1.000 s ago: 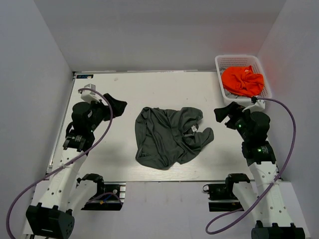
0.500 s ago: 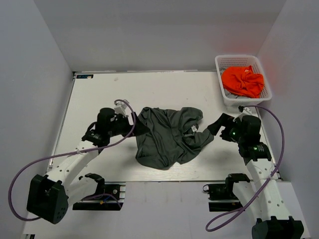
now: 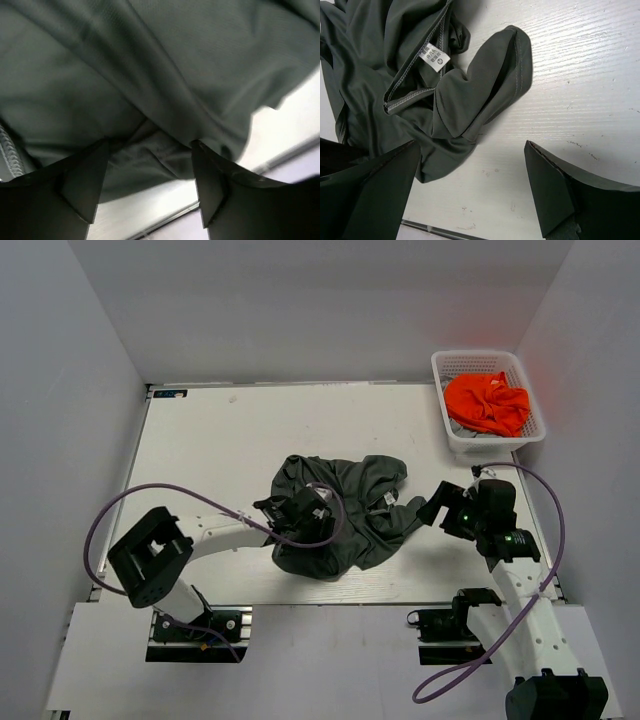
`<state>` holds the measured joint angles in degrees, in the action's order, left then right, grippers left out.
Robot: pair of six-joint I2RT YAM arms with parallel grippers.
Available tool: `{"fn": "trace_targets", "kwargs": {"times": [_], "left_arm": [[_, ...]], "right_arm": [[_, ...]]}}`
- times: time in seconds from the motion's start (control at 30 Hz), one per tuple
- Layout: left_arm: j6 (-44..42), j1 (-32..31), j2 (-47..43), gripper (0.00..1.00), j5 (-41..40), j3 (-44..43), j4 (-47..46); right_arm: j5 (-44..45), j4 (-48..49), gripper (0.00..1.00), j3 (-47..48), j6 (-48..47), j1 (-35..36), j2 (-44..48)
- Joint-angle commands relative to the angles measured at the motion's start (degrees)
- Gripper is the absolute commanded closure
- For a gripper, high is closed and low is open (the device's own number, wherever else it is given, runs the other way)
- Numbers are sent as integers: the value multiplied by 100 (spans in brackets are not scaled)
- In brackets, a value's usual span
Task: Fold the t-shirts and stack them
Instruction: Flatten out the tshirt
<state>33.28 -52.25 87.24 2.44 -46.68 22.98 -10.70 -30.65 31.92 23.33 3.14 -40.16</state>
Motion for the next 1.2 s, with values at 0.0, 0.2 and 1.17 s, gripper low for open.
{"fn": "trace_targets", "kwargs": {"times": [0.0,0.2,1.17], "left_arm": [[-41,-268,56,26,-806,-413,259],[12,-541,337,50,-1201,-536,575],[970,-901,-2396,100,-2388,-8,760]], "right_arm": [[164,-37,10,-11,-22,29,35],[384,-107,10,16,48,29,0],[225,832,39,-318,136,978,-1740]]}}
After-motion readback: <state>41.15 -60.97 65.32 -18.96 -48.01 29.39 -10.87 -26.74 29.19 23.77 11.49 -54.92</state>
